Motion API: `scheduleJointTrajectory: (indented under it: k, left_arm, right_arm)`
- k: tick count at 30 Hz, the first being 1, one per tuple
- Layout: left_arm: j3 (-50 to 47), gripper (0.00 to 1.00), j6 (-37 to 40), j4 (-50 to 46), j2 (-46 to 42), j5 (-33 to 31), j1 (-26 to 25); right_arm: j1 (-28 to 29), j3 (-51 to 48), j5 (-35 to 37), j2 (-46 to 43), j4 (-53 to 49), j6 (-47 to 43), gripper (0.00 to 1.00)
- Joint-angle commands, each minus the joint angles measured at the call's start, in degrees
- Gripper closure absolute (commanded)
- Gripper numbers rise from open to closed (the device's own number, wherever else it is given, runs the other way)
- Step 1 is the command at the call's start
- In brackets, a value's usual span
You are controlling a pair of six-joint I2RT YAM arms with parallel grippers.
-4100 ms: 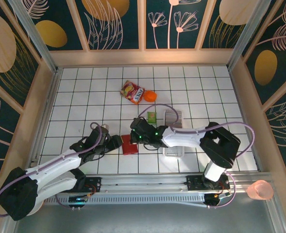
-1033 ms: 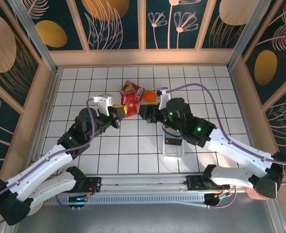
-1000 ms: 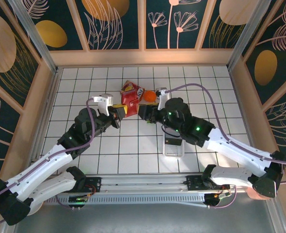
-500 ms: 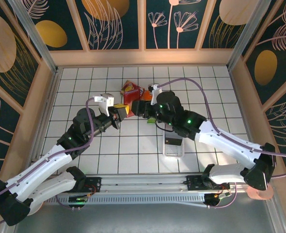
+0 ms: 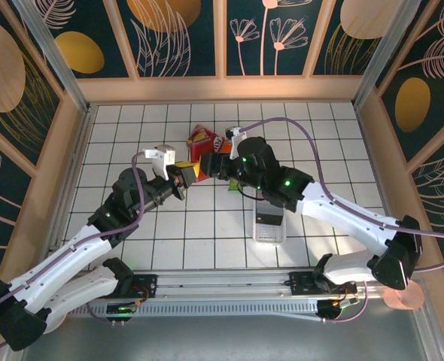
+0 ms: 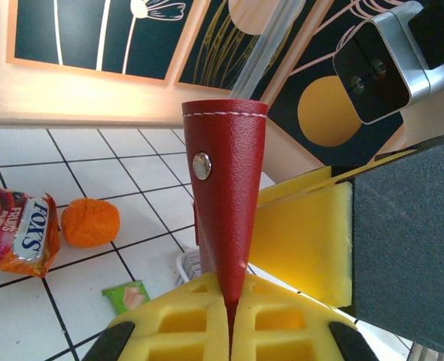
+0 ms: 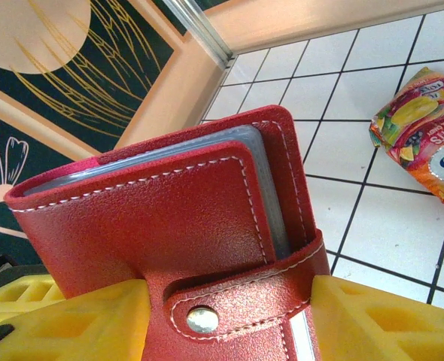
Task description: Put the credit cards into the card holder
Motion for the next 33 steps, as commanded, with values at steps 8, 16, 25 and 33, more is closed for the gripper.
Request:
scheduleJointTrajectory:
  k: [8,16,25,33]
  left_arm:
    - [-0.3,1.00,-0.5,2.3,-2.3,-1.5,-0.4]
    - [-0.4,1.00,-0.3,2.1,-2.3,-1.9,-0.4]
    - [-0.5,1.00,0.0,1.5,-2.1,-2.9,-0.4]
    - [-1.2,1.00,-0.1,1.2,-2.3,-3.7,-0.4]
  right_arm:
    - [-0.8,-1.5,3.9,1.9,-3.8,-0.2,0.51]
    - [-2.2,-2.9,8.3,2.4,-6.2,0.4,0.62]
    - [-2.5,-3.3,8.8,3.0,-6.3,0.6,0.84]
    - [-2.5,-3.5,9.1,2.5,-6.2,0.8,0.92]
